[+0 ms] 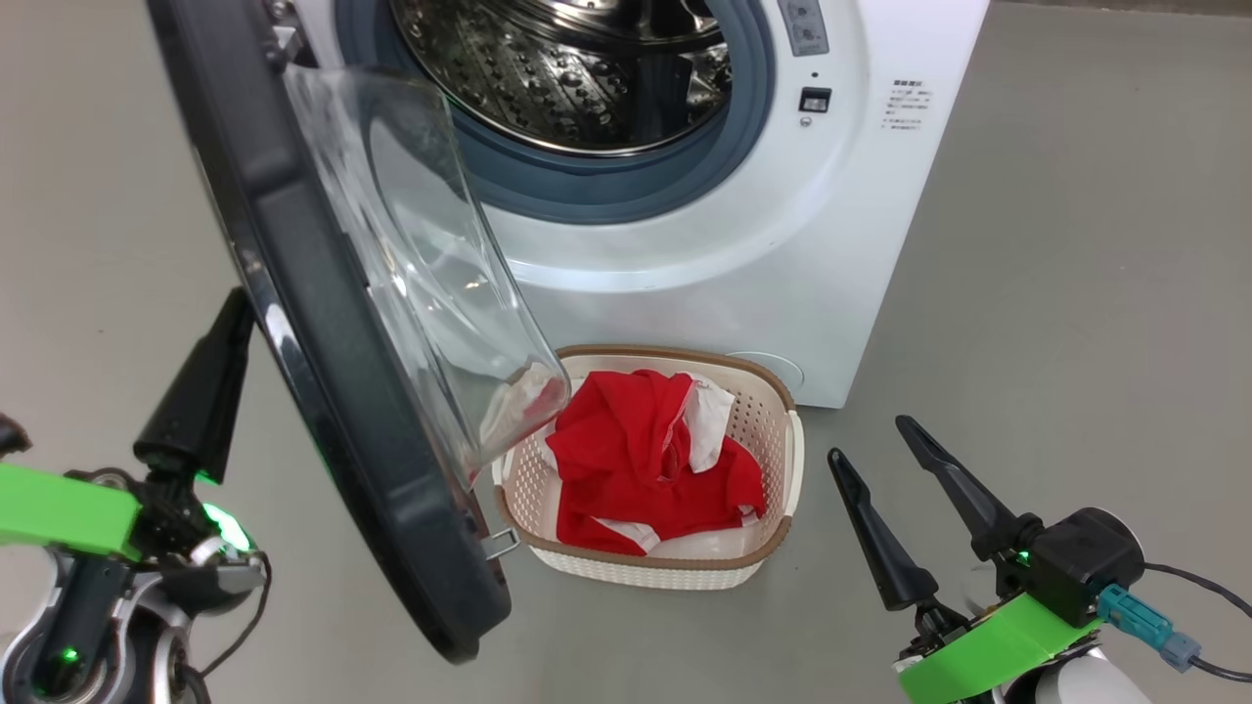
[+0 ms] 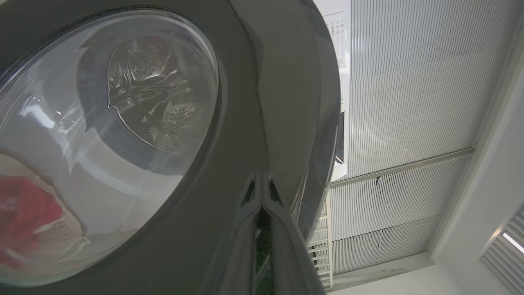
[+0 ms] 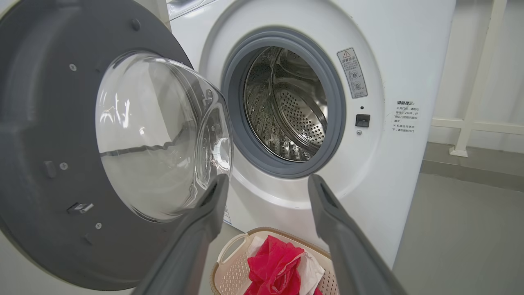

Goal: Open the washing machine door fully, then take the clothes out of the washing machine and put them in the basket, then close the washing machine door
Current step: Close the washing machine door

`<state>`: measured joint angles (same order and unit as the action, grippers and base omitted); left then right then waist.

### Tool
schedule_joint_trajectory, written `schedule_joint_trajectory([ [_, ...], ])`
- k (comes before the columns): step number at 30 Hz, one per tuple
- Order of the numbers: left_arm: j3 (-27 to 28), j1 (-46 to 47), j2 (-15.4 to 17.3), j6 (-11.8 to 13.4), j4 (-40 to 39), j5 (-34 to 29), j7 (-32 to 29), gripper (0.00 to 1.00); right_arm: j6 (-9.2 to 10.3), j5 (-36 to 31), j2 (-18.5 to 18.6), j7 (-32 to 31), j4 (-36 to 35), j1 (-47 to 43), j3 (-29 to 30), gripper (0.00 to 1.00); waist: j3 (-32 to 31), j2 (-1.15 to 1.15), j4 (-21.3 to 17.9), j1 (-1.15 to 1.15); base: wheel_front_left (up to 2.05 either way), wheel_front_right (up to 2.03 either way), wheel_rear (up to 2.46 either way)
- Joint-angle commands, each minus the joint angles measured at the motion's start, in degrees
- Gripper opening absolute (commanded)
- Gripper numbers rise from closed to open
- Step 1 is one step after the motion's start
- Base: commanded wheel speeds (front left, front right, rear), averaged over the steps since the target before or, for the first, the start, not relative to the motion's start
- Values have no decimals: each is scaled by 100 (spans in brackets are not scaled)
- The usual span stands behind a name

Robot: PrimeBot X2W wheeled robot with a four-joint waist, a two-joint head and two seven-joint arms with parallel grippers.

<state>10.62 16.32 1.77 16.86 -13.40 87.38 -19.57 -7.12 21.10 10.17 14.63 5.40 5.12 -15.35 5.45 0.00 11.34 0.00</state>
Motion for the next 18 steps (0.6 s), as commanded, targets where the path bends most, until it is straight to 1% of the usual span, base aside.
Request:
schedule_joint_trajectory([
  [1,147,104,112,55,-201,72,-41,0,-36,3,5,37,-135,102,-111,100,22,0,-30,0,0,0,0],
  [4,73,50,111,121,-296,235,-69,0,-36,24,-7,37,-144,121,-96,100,67,0,-99,0,0,0,0],
  [8,-79,24,111,112,-357,306,-51,0,-36,51,26,37,-160,159,-105,100,152,0,-208,0,0,0,0],
  [13,-222,86,111,59,-295,357,123,0,-36,47,48,37,-165,221,-121,100,259,0,-375,0,0,0,0],
  [18,-338,230,111,-62,-234,467,334,0,-36,32,54,37,-169,274,-123,100,363,0,-557,0,0,0,0],
])
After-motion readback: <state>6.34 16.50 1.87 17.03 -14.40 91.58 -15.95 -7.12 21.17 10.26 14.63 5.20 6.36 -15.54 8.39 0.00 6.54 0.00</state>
